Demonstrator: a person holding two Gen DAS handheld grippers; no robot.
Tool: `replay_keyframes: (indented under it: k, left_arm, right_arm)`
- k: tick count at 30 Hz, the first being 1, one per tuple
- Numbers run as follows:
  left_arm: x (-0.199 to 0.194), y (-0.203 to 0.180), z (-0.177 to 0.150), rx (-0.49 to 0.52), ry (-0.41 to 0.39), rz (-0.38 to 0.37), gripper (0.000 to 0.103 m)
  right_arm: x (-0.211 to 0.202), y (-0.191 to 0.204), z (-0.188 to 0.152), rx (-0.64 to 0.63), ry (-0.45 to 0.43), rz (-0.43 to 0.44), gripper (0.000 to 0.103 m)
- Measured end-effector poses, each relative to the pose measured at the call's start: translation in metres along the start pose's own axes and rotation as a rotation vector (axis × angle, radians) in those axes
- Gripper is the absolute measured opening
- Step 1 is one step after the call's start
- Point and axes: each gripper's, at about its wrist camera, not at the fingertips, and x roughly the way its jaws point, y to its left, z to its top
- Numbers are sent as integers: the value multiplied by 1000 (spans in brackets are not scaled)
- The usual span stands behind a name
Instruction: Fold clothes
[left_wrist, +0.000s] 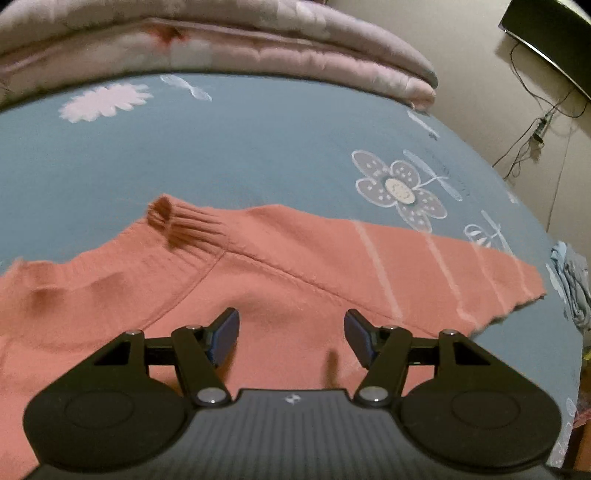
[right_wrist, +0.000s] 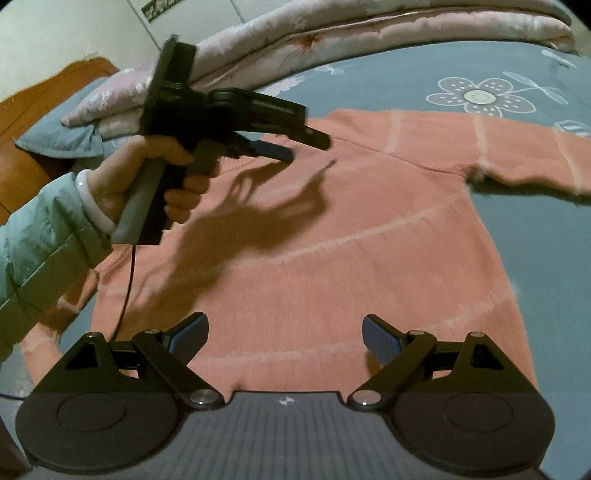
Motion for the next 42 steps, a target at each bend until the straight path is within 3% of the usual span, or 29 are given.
replay_keyframes:
  k: [5,10,15,24,29,34,37,42]
  left_arm:
    - [-58,-13,-57,28,-25,43,68]
    - [-89,-23,-144,17,27,231,68]
    - [-106,-22,-188,-106,62,281,68]
    - [-142,-9,-221,-313,36,437,70]
    - [-152,-16,-236,-385,35,491,71]
    - [-169,-21,-241,-389,13,510,71]
    - [-176,-17,-239,-381,2,482,71]
    - [-182,-12,-231,-301,2,475,71]
  right_arm:
    - [-10,-14,-8,30,-30,21,93]
    - [-6,-29,-9,49,-19,55,93]
    - [-7,-32,-4,6,-5,99,93]
    - [2,-47,-4,-28,91,129,94]
    - [9,-53,0,-52,129,181,101]
    - [14,-45,2,-130,172,176,103]
    - [14,-42,4,-172,196,171,103]
    - [10,-49,3,-146,183,196,103]
